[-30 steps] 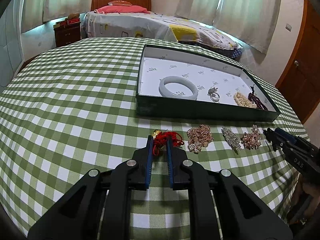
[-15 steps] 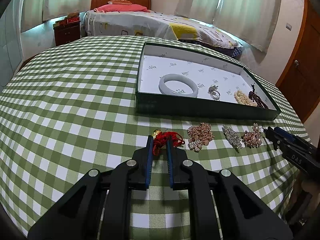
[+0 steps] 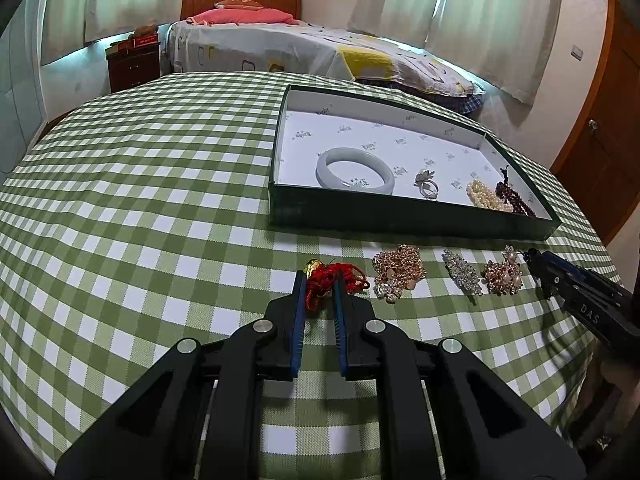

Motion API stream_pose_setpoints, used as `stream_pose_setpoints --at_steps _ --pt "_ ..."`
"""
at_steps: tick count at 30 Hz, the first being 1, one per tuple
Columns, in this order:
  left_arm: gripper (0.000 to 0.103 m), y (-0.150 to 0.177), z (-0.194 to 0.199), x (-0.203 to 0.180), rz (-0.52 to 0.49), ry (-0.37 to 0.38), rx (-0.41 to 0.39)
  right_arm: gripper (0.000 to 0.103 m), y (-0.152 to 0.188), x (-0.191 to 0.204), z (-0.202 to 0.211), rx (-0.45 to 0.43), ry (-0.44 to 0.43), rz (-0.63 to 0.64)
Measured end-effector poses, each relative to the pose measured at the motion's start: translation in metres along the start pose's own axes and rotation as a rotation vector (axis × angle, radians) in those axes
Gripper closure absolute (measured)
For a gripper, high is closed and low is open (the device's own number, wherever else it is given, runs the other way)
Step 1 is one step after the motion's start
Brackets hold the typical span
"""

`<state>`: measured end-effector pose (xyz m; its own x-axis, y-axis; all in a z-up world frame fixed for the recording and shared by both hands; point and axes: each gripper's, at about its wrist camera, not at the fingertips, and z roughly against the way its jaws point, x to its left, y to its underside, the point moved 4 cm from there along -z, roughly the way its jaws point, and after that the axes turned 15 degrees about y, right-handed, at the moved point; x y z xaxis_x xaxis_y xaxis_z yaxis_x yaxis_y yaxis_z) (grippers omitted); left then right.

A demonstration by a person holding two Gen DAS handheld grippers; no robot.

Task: Organize jewelry
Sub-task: 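Lift the black clip with the right tool while the left tool holds the charm, then carry the charm into the box and open the left tool while the right tool releases the clip there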

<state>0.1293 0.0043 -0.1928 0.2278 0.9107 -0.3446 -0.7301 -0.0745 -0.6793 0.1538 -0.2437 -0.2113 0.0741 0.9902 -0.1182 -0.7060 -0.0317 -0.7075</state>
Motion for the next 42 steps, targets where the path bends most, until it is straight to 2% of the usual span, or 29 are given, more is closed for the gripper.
stream_pose_setpoints --at_steps 22,35,42 --pt "0.09 -0.007 0.026 -0.012 -0.033 0.015 -0.056 0.083 0.0 -0.003 0.027 -0.054 -0.02 -0.012" --pt "0.09 -0.03 0.044 -0.026 -0.045 0.045 -0.12 0.083 -0.018 -0.005 0.055 -0.129 -0.034 -0.028" --pt "0.09 -0.049 0.041 -0.033 -0.048 0.066 -0.145 0.083 -0.04 -0.003 0.058 -0.163 -0.05 -0.036"
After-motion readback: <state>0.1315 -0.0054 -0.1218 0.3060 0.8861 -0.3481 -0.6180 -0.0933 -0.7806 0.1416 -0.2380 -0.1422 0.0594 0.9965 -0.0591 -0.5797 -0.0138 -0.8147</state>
